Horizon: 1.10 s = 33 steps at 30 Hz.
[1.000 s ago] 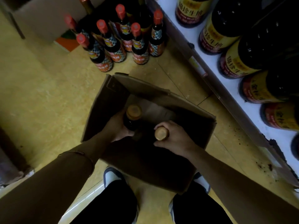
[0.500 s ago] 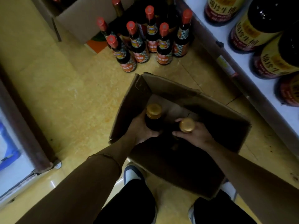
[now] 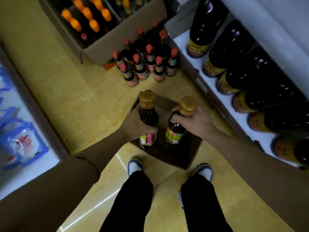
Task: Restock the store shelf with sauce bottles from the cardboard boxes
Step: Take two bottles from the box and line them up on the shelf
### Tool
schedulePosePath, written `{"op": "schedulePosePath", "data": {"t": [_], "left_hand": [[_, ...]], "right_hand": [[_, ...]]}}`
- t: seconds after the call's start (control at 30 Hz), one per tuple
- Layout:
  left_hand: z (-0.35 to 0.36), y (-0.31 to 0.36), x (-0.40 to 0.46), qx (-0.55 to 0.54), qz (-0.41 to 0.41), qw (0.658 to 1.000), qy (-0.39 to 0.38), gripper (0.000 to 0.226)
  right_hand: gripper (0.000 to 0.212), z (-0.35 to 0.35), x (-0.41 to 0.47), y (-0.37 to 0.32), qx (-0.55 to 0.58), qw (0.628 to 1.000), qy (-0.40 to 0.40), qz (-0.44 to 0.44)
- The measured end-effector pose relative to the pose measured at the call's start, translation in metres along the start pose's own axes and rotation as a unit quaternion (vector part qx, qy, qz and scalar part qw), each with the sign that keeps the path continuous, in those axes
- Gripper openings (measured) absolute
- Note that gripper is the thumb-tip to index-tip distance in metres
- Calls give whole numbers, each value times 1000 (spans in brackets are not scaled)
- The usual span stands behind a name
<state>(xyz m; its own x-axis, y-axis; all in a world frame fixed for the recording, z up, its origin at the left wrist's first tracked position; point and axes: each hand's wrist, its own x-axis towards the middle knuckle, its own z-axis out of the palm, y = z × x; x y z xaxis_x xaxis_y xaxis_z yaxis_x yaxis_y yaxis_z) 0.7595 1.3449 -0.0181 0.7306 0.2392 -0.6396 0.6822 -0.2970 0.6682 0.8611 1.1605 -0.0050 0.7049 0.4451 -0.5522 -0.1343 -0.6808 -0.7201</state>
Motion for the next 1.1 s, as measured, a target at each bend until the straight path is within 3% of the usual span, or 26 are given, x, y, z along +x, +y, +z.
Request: {"op": "schedulePosePath", "data": {"t": [0.1, 0.23, 0.37, 0.47, 0.8, 0.9, 1.1], "left_hand": [[-26, 43, -43, -33, 32, 999, 6, 70], [-69, 105, -100, -37, 68, 997, 4, 66], [-121, 174, -156, -15, 127, 992, 3, 64], [-163, 228, -196, 15, 179, 984, -5, 76], [-263, 414, -317, 83, 384, 919, 4, 73], [-277, 467, -348, 70, 449, 891, 3, 82], [-270, 558, -393, 45, 544, 837, -19, 69]], "right_hand": [[11, -33, -34, -69, 1, 998, 15, -58], [27, -77, -90, -167, -34, 989, 33, -140], [20, -127, -145, -256, -55, 984, 49, -160], [24, -164, -188, -318, -69, 979, 84, -171], [24, -281, -324, -484, -45, 939, 260, -222], [22, -315, -367, -516, -27, 918, 311, -244], [25, -372, -440, -551, -3, 888, 383, -254]]}}
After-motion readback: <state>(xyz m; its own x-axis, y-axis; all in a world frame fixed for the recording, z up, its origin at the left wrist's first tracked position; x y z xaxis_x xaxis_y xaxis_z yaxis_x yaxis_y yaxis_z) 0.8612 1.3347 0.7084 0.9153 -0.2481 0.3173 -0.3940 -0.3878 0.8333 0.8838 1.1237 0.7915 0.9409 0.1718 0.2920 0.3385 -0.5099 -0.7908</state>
